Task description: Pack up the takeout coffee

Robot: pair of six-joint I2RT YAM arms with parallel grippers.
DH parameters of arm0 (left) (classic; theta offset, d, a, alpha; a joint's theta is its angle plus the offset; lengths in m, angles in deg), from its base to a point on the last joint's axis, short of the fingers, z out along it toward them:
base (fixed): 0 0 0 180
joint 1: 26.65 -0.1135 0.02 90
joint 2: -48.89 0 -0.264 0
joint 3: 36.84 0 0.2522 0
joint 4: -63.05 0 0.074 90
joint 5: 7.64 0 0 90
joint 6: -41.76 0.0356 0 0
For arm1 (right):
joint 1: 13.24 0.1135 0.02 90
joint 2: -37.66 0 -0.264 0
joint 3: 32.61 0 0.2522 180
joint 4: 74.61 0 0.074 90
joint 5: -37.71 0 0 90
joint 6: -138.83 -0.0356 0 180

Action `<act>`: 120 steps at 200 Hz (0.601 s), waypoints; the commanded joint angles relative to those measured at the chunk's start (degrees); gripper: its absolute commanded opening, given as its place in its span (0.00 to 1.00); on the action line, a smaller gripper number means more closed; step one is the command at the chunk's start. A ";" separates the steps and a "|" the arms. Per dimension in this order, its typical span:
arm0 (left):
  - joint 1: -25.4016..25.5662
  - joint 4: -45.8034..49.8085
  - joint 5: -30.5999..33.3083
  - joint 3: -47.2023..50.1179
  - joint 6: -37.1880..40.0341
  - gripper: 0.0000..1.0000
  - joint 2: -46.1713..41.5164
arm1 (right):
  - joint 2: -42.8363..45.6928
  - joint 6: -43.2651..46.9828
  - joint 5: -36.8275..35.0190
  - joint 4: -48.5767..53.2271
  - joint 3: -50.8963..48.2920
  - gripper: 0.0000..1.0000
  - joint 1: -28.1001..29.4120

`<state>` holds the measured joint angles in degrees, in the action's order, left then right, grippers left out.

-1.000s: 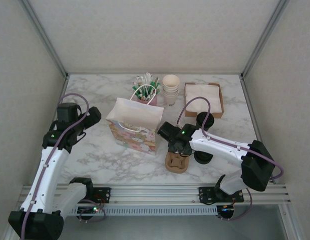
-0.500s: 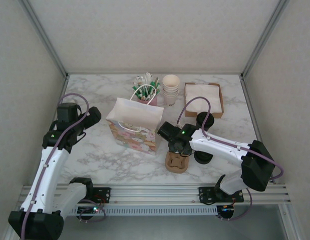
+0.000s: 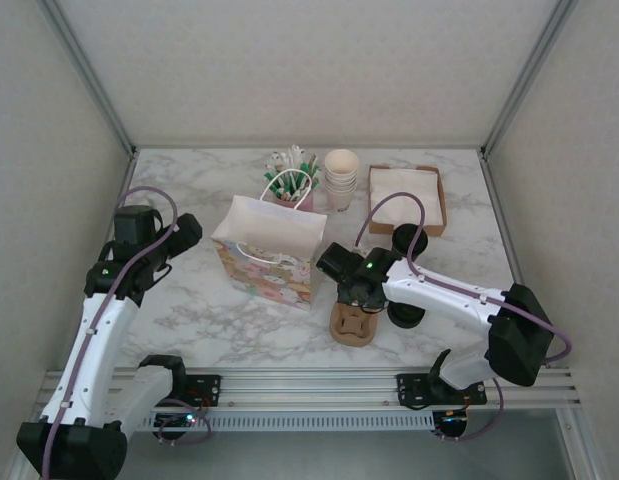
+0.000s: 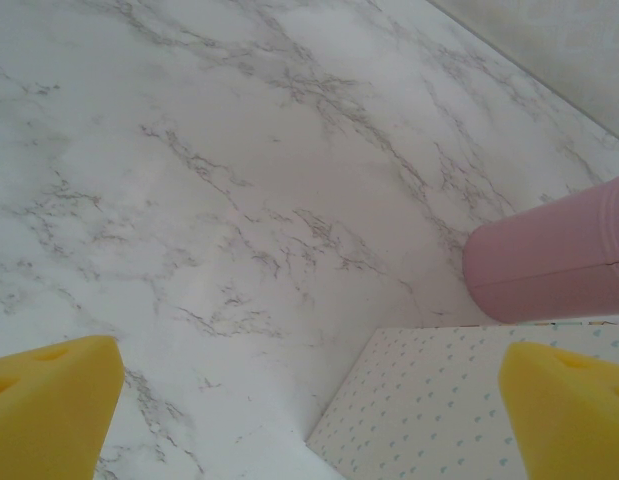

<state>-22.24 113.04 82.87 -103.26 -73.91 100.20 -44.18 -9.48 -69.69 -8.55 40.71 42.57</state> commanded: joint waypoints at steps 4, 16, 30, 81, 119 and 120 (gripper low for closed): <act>0.17 0.86 -0.46 0.54 0.21 0.96 -0.33 | -0.41 -0.58 -1.43 0.80 0.17 0.49 0.66; 0.12 0.89 -0.44 0.55 0.27 0.96 -0.33 | -0.72 -0.64 -1.10 0.27 0.05 0.49 0.62; 0.14 0.93 -0.47 0.56 0.18 0.96 -0.33 | -1.11 -0.59 -0.88 0.06 -0.04 0.48 0.70; 0.17 0.91 -0.46 0.55 0.18 0.96 -0.34 | -1.70 -1.03 -1.05 -0.31 -1.15 0.46 0.65; 0.15 0.80 -0.49 0.55 0.17 0.96 -0.38 | -1.82 -0.80 -1.14 -0.23 -0.74 0.44 0.67; 0.16 0.83 -0.50 0.55 0.18 0.96 -0.35 | -1.82 -0.83 -1.14 -0.24 -0.75 0.44 0.69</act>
<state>-22.24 113.04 82.87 -103.26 -73.91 100.20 -45.27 -9.50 -69.67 -9.23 40.38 42.57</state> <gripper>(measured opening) 0.963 0.441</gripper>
